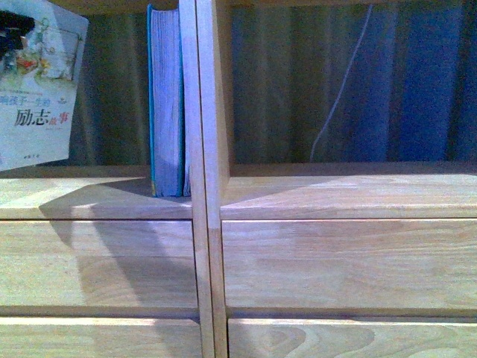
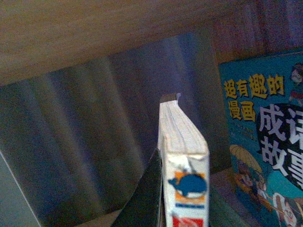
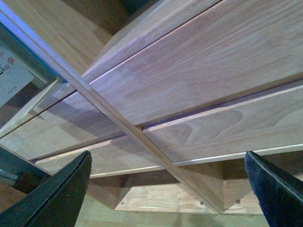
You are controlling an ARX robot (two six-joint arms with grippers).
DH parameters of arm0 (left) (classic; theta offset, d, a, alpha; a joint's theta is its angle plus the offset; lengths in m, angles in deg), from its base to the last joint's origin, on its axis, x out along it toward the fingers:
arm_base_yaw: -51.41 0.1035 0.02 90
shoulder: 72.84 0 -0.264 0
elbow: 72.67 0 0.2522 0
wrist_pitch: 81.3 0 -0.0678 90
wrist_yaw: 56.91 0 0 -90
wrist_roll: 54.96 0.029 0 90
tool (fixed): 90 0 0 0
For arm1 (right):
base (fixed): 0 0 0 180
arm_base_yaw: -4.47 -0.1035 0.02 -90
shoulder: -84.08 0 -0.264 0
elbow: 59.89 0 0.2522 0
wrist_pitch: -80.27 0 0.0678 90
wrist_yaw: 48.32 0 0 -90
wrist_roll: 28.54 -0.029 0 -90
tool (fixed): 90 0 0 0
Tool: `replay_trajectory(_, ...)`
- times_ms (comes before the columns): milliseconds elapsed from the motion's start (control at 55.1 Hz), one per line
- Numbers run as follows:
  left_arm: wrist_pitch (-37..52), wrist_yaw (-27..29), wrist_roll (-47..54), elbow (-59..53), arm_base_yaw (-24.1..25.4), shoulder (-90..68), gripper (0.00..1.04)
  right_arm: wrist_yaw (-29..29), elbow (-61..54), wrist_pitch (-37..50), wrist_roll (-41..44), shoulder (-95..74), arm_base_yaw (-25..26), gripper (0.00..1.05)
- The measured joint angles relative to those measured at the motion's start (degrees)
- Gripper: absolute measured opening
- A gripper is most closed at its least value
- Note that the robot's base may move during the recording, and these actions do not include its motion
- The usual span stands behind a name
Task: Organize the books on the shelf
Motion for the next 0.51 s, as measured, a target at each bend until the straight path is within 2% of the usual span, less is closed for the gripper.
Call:
replay_trajectory(290,0.68,2.25,-2.78,9.01,-2.97,-8.0,0.07,2.38,0.02,-1.86,2.23,-0.81,-0.37,0.97)
replay_trajectory(326,0.66,2.58,-3.39,10.56,-3.48,-8.96,0.07,9.35,-0.39,1.49,8.46,-1.33,-1.46,0.89)
replay_trajectory(363,0.68,2.82,-4.31,12.0,-4.07,-9.92,0.07,14.25,-0.39,-1.18,15.19,1.25,-1.68,0.81)
replay_trajectory(435,0.66,3.74,-6.01,14.47,-4.96,-11.65,0.07,15.52,-1.05,-5.75,26.05,7.61,-1.14,0.66)
replay_trajectory(508,0.68,4.0,-6.51,15.72,-5.55,-12.5,0.07,15.06,-1.64,-8.0,29.59,10.99,-0.79,0.55)
